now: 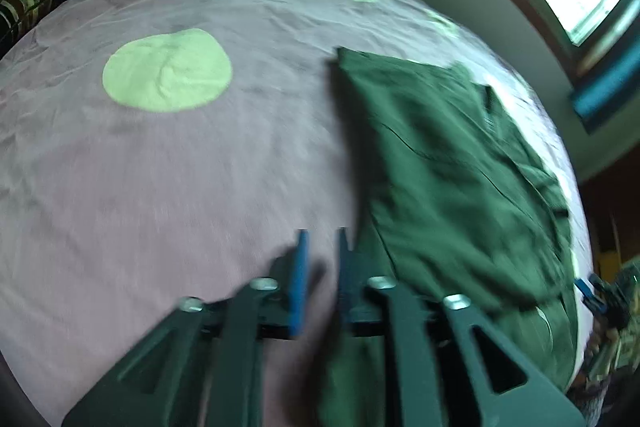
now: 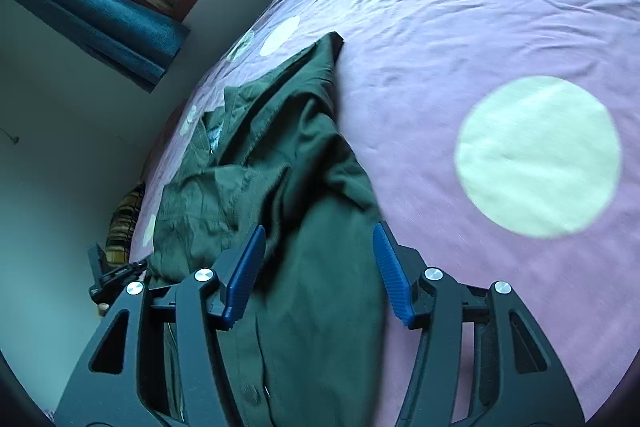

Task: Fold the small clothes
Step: 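Grasp the jacket side with the left tool and fold it over lengthwise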

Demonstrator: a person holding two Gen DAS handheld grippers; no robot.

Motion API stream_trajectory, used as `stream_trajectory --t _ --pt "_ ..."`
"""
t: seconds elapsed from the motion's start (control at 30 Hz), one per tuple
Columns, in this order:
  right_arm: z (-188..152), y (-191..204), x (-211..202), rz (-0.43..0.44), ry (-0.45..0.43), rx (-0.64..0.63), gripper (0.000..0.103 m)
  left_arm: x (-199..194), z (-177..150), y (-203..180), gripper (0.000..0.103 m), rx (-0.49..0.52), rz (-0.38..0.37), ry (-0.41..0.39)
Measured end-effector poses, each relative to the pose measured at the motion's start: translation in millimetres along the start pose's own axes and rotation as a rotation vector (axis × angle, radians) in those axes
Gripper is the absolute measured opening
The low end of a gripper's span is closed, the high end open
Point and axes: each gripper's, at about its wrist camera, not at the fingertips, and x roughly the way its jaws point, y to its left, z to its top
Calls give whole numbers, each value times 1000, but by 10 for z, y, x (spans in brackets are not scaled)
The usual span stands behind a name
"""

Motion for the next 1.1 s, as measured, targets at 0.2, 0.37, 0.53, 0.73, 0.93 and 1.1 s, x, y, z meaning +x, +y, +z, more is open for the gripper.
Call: stream_trajectory --t 0.2,0.37,0.53,0.73,0.93,1.1 --pt "-334 -81 -214 47 93 -3 62 -366 -615 -42 49 -25 -113 37" --pt "-689 -90 -299 99 187 -9 62 -624 -1237 -70 49 -61 -174 87" --pt "-1009 -4 -339 167 265 -59 63 -815 -1621 -115 50 -97 -258 130" --pt "-1213 57 -397 256 319 -75 69 -793 -1952 -281 50 -121 -395 208" --pt "-1420 188 -373 347 399 -104 70 -758 -2007 -315 52 -174 -435 181" --pt "-1543 300 -344 358 417 -157 71 -779 -2058 -323 52 -156 -427 179"
